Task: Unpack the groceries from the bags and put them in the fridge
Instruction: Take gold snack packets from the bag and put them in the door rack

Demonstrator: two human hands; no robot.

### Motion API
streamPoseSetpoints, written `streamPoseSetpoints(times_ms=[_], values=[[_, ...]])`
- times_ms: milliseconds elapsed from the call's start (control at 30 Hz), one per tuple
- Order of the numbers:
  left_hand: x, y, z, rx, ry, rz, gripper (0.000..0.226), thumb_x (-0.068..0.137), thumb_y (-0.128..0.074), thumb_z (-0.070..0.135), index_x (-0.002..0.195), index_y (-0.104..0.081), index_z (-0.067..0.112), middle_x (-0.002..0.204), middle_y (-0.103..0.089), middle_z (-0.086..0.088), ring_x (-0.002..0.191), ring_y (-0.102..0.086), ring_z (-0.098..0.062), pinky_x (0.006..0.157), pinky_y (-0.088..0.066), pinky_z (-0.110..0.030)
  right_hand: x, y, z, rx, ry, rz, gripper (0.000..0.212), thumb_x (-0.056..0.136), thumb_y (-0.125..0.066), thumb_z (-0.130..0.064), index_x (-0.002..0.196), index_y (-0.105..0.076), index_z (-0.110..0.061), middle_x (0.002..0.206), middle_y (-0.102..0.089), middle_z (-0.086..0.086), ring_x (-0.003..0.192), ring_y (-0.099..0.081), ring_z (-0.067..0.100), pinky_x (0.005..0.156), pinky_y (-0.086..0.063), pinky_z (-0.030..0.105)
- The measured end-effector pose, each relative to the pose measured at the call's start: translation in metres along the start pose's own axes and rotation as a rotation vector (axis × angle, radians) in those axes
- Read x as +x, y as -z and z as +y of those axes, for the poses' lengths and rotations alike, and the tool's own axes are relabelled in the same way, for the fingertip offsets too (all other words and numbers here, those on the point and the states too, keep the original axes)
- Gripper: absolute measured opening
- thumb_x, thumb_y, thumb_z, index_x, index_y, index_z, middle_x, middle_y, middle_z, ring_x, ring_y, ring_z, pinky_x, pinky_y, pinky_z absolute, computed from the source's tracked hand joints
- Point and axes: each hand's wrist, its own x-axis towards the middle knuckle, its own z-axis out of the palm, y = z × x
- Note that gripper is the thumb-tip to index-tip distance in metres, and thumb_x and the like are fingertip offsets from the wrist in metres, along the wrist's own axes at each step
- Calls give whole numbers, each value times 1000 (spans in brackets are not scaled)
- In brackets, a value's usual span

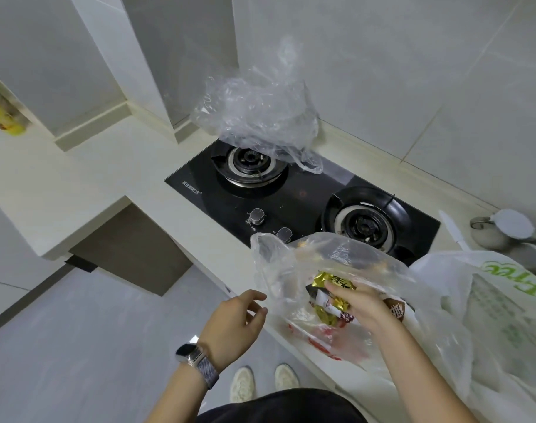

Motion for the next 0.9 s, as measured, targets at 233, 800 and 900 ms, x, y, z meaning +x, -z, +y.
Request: streamPoseSetpoints(times_ms=[233, 800, 900], values=[[-5, -5, 19, -87, -20, -20, 24, 94, -52, 32, 117, -57, 31, 92, -63, 17, 82, -61, 0, 77, -48, -16, -59, -9, -8, 383, 129, -222, 29, 81, -67, -10, 105, -65, 6, 89, -66, 19, 77, -66, 26, 75, -56, 38], [-26, -11, 46, -1319, 298, -198, 46, 91, -56, 33, 115, -63, -6, 115, -67, -20, 112, -63, -31, 102, -48, -40, -121, -101, 21, 48, 664, 232, 48, 67, -86, -13, 110, -69, -28, 97, -74, -9, 91, -69, 9, 82, -55, 25], [-32, -10, 51, -1349, 257, -216, 47, 91, -54, 33, 115, -62, -6, 116, -67, -21, 109, -63, -29, 98, -51, -38, -117, -101, 20, -156, 926, 390, 50, 66, -83, -10, 108, -68, -33, 106, -70, -19, 100, -64, -2, 86, -49, 16]])
